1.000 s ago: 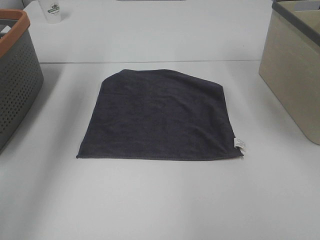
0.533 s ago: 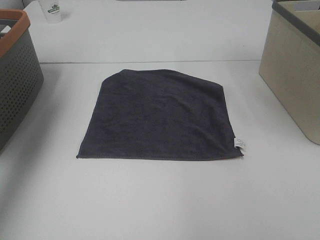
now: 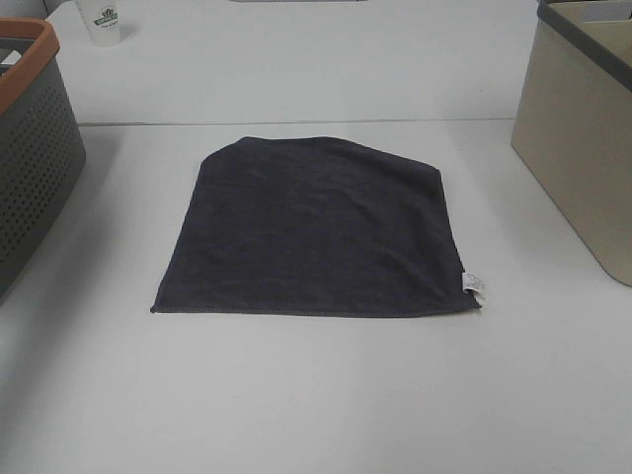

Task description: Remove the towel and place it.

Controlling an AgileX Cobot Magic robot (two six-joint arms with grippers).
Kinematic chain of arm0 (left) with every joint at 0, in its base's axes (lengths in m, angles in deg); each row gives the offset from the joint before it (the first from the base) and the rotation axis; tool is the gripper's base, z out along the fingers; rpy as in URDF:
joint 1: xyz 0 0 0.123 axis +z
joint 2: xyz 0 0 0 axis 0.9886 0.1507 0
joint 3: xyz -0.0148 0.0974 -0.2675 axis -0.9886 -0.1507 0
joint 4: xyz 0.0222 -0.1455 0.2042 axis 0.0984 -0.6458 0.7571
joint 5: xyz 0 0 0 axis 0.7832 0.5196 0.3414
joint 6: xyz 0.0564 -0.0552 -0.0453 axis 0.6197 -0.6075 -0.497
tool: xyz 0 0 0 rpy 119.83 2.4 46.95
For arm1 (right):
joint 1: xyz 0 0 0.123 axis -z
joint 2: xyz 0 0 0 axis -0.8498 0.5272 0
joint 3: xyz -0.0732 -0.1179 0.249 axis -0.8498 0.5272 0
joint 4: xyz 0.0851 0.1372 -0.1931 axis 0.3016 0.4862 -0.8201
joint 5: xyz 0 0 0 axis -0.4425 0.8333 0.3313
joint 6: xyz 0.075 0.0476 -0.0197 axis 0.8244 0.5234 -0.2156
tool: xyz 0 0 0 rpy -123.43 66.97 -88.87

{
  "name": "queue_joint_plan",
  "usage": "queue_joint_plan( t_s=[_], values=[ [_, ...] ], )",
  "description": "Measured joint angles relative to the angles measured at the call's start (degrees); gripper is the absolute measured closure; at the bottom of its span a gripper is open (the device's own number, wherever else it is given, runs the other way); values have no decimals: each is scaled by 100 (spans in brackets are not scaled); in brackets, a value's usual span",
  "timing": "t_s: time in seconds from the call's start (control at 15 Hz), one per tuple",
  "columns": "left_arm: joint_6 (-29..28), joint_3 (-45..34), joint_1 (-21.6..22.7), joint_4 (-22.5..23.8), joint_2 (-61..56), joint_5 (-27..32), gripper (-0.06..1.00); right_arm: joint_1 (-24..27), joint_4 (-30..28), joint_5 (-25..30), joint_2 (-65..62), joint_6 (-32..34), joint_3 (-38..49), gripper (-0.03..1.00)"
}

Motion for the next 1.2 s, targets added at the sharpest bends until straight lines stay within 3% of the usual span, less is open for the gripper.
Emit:
queue_joint_plan(
  t_s=[0.27, 0.53, 0.8, 1.07, 1.2],
  values=[
    [-447, -1530, 0, 579, -1450, 6, 23, 0, 63, 6, -951, -40, 1163, 23],
    [-510, -3100, 0, 636, -3231, -355, 23, 0, -63, -97, -2309, -46, 3386, 23],
    [-493, -4893, 0, 527, -5265, -768, 5, 0, 126, -808, -3908, -17, 5575, 21],
    [-367, -6251, 0, 23, -7082, -791, 3, 0, 229, -1427, -5552, 0, 7414, 19],
    [-327, -6503, 0, -120, -7592, -791, 3, 0, 229, -1513, -6165, 0, 7890, 19]
  ],
)
